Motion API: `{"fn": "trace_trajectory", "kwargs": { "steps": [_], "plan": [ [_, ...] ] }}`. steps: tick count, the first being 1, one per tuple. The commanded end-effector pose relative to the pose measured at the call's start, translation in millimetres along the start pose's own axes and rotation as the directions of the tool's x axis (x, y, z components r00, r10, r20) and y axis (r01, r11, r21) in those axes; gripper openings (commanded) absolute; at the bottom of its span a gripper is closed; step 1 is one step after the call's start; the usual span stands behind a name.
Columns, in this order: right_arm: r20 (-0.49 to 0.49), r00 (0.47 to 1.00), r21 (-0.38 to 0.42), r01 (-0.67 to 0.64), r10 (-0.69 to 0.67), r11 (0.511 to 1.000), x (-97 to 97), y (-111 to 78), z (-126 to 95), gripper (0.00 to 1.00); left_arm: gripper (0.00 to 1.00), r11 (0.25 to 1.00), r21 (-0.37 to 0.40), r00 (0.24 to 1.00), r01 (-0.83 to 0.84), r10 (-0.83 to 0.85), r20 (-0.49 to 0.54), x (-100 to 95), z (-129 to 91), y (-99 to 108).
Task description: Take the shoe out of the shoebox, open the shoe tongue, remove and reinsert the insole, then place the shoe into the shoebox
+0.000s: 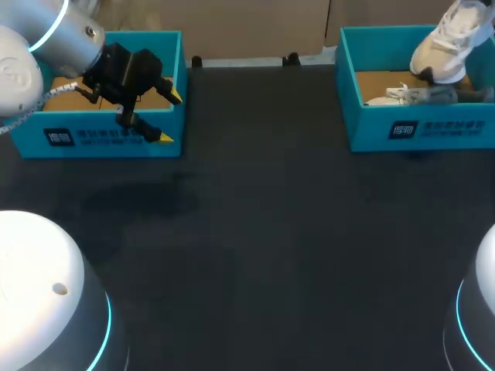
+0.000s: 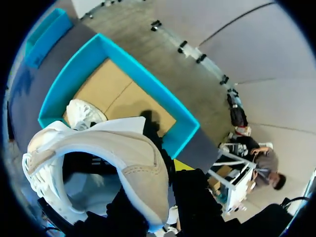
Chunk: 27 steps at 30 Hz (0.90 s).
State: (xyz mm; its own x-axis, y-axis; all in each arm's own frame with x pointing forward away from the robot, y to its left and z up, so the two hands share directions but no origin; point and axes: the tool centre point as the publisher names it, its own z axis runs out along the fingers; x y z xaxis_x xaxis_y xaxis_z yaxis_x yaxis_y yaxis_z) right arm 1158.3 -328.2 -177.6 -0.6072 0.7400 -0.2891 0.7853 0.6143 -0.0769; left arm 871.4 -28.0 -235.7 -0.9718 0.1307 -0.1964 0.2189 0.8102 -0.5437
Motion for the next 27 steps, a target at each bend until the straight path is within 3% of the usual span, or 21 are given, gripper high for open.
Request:
{"fn": "trace_trajectory", "kwargs": {
  "steps": [1, 7, 13, 19, 27],
  "plan": [
    [0.009, 0.958, 0.040, -0.286, 0.286, 0.957, 5.3, -8.1, -2, 0.00, 1.00, 1.000, -0.002, 1.000, 0.000, 0.000, 0.000, 0.3, 0, 0],
    [0.011, 0.919, 0.059, -0.393, 0.393, 0.918, 3.9, -14.6, -3, 0.00, 1.00, 1.000, -0.002, 1.000, 0.000, 0.000, 0.000, 0.3, 0, 0],
    [-0.011, 0.866, 0.140, -0.493, 0.499, 0.859, 6.5, -25.0, -1, 0.00, 1.00, 1.000, -0.002, 1.000, 0.000, 0.000, 0.000, 0.3, 0, 0],
    [-0.012, 0.838, 0.168, -0.536, 0.546, 0.827, 9.2, -26.6, -1, 0.00, 1.00, 1.000, -0.002, 1.000, 0.000, 0.000, 0.000, 0.3, 0, 0],
    [-0.012, 0.838, 0.168, -0.536, 0.546, 0.827, 9.2, -26.6, -1, 0.00, 1.00, 1.000, -0.002, 1.000, 0.000, 0.000, 0.000, 0.3, 0, 0]
  ]
}}
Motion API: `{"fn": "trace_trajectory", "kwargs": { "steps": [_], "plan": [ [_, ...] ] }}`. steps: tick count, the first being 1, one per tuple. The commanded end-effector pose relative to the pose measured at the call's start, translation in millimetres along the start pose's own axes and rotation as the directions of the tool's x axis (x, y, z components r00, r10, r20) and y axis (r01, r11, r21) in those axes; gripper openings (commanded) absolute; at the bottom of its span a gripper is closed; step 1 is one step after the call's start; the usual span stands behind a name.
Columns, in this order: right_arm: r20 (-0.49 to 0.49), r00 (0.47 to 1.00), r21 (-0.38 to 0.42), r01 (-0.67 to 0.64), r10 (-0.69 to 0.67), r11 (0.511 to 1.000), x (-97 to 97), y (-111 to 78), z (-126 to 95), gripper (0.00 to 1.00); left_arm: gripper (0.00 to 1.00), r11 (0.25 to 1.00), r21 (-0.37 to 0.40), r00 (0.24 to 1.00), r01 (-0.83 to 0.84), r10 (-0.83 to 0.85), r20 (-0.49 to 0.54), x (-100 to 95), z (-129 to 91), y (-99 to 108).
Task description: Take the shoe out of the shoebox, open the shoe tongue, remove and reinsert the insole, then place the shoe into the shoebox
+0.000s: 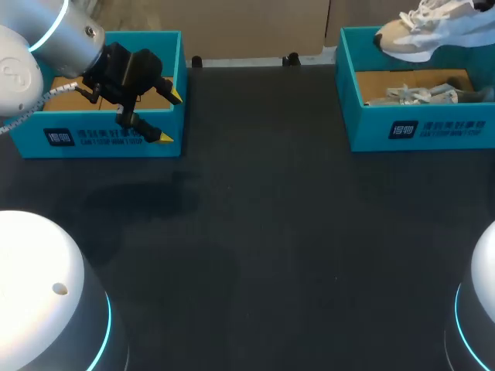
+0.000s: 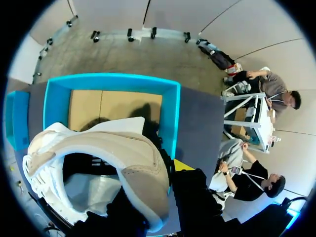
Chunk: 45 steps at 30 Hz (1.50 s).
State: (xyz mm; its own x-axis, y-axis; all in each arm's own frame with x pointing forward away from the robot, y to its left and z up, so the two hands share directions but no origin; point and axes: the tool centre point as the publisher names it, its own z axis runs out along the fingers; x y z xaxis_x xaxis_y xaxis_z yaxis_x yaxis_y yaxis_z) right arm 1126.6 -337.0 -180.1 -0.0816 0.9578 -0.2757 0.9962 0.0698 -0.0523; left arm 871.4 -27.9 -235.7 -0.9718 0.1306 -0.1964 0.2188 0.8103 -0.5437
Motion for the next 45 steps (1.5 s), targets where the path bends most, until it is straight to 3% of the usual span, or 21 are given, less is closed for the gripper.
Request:
{"fn": "trace_trajectory", "kwargs": {
  "steps": [1, 15, 25, 33, 45],
  "plan": [
    [-0.003, 1.000, 0.017, 0.000, 0.000, 1.000, -1.7, 4.9, -2, 0.00, 1.00, 1.000, -0.002, 1.000, 0.000, 0.000, 0.000, 0.4, 0, 0],
    [-0.003, 1.000, 0.017, 0.000, 0.000, 1.000, -1.7, 4.9, -2, 0.00, 1.00, 1.000, -0.002, 1.000, 0.000, 0.000, 0.000, 0.4, 0, 0],
    [0.053, 0.961, -0.032, -0.271, 0.272, 0.962, 5.0, 5.8, 9, 0.00, 1.00, 1.000, -0.002, 1.000, 0.000, 0.000, 0.000, 0.4, 0, 0],
    [0.067, 0.956, -0.079, -0.280, 0.285, 0.957, 12.9, -1.4, 13, 0.00, 1.00, 1.000, -0.002, 1.000, 0.000, 0.000, 0.000, 0.4, 0, 0],
    [0.067, 0.956, -0.079, -0.280, 0.285, 0.957, 12.9, -1.4, 13, 0.00, 1.00, 1.000, -0.002, 1.000, 0.000, 0.000, 0.000, 0.4, 0, 0]
  ]
}}
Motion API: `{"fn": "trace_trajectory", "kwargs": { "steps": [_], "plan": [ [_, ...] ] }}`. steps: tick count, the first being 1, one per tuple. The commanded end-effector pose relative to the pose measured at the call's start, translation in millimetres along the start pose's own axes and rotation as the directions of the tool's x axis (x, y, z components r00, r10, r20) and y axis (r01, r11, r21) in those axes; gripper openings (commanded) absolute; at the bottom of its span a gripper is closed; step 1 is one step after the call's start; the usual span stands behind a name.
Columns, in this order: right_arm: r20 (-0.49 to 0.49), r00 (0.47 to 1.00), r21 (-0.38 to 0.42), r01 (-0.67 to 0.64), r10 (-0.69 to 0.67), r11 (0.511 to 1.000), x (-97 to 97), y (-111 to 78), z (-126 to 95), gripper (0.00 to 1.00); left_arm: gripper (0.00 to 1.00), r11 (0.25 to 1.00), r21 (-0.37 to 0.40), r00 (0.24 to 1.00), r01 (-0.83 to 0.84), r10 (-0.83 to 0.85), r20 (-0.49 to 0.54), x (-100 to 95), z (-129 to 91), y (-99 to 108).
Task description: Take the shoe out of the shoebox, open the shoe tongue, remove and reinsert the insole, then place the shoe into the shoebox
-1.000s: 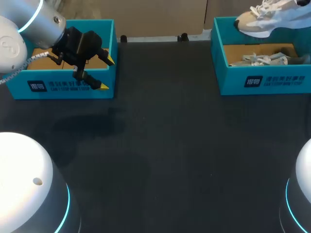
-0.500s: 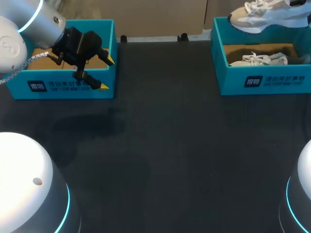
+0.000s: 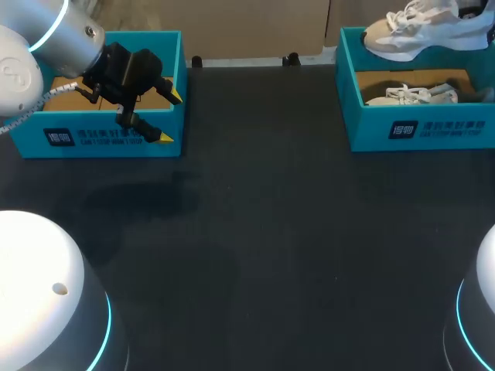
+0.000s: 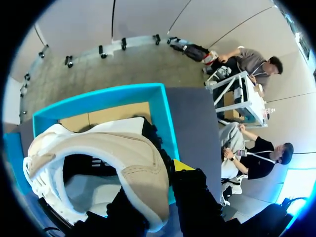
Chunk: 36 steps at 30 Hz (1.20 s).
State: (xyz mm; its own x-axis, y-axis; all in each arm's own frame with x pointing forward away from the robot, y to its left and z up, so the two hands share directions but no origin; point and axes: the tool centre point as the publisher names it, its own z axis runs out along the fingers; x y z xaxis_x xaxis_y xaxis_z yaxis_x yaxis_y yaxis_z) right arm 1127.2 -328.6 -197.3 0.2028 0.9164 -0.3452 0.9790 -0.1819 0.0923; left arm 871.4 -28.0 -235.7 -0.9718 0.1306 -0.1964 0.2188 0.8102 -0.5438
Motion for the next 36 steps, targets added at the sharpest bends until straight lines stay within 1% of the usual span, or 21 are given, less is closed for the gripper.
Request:
{"fn": "trace_trajectory", "kwargs": {
  "steps": [1, 8, 14, 22, 36],
  "plan": [
    [-0.003, 1.000, -0.011, -0.002, 0.002, 1.000, -1.0, -3.4, -1, 0.00, 1.00, 1.000, -0.002, 1.000, 0.000, 0.000, 0.000, 0.3, 0, 0],
    [-0.003, 1.000, -0.011, -0.002, 0.002, 1.000, -1.0, -3.4, -1, 0.00, 1.00, 1.000, -0.002, 1.000, 0.000, 0.000, 0.000, 0.3, 0, 0],
    [-0.003, 1.000, -0.022, -0.019, 0.019, 1.000, -4.5, -4.3, 8, 0.00, 1.00, 1.000, -0.002, 1.000, 0.000, 0.000, 0.000, 0.3, 0, 0],
    [-0.002, 1.000, -0.017, -0.019, 0.019, 1.000, 5.3, -3.5, 24, 0.00, 1.00, 1.000, -0.002, 1.000, 0.000, 0.000, 0.000, 0.3, 0, 0],
    [-0.032, 0.999, -0.005, -0.014, 0.014, 1.000, 22.3, -1.2, 42, 0.00, 1.00, 1.000, -0.002, 1.000, 0.000, 0.000, 0.000, 0.3, 0, 0]
  ]
}}
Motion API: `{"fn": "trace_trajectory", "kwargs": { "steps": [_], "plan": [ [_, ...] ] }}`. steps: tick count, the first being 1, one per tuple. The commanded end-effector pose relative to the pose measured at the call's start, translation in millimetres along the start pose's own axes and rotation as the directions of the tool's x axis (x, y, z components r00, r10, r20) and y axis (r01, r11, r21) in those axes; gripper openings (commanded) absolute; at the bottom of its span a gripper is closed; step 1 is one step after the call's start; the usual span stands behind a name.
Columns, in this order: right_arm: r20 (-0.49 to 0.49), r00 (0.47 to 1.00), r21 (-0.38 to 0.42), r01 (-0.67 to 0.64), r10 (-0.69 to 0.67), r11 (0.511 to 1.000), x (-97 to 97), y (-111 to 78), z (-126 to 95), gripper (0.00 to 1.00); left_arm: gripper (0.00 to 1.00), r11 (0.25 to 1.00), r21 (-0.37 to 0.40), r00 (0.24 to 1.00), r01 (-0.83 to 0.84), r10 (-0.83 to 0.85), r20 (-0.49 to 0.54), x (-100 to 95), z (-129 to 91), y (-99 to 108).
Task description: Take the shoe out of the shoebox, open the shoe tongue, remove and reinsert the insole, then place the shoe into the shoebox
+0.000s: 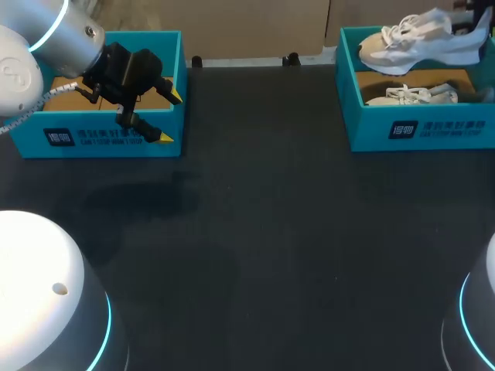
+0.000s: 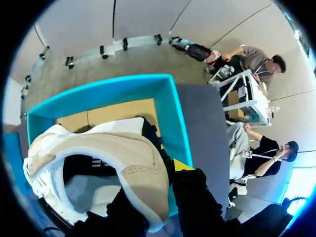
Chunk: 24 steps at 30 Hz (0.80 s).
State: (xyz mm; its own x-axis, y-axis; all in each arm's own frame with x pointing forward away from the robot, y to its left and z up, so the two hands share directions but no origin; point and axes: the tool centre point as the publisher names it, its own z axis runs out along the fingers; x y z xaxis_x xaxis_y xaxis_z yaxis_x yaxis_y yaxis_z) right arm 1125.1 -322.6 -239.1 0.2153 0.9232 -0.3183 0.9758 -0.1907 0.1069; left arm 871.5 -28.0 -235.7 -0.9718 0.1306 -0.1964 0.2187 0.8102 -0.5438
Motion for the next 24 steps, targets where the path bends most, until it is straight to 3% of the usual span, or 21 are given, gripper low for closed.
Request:
{"fn": "trace_trajectory", "kwargs": {
  "steps": [1, 24],
  "plan": [
    [-0.007, 1.000, 0.006, 0.000, 0.000, 1.000, 3.4, 6.4, 6, 0.00, 1.00, 1.000, -0.002, 1.000, 0.000, 0.000, 0.000, 0.4, 0, 0],
    [-0.027, 0.999, 0.033, 0.025, -0.024, 0.999, -0.2, 22.9, 37, 0.00, 1.00, 1.000, -0.002, 1.000, 0.000, 0.000, 0.000, 0.4, 0, 0]
  ]
}}
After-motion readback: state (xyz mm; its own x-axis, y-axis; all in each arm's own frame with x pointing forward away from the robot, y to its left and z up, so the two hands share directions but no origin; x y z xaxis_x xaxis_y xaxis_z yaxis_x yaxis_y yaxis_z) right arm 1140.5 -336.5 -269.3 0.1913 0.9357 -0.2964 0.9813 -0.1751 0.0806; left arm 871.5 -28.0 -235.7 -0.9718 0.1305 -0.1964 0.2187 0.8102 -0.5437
